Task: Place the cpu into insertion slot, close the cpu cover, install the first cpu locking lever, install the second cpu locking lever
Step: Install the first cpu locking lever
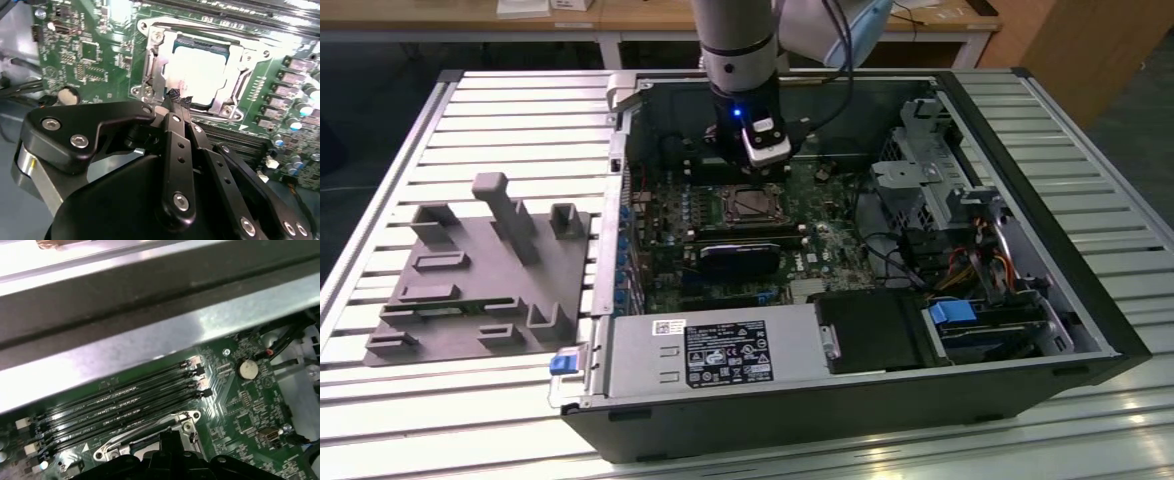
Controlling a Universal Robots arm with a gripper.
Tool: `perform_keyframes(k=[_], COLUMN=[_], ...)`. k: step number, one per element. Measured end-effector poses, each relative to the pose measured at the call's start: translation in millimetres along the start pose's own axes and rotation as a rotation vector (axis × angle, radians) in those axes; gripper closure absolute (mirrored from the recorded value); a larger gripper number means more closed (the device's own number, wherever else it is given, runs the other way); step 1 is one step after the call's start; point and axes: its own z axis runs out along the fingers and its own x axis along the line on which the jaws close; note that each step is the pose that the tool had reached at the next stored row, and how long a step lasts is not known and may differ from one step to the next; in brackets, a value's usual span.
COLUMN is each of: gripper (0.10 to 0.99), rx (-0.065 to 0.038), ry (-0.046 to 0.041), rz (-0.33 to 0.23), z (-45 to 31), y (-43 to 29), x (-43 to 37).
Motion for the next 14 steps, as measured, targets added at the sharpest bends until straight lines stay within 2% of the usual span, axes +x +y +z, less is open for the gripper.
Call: perform_keyframes(k=[4, 5, 6, 11, 14], gripper=[0.980, 0.980, 0.980, 0.980, 0.980], rx=[0.030, 0.038, 0.044, 0.057, 0.061], ry=[0.0383, 0.0453, 0.0487, 0.0454, 0.0440], rz=[0.000, 0.000, 0.001, 0.000, -0.001], z=[0.9, 1.1, 1.4, 1.6, 1.5], y=[1.5, 1.8, 2.1, 2.1, 0.7], x=[-3.8, -4.6, -5.5, -6.0, -6.4])
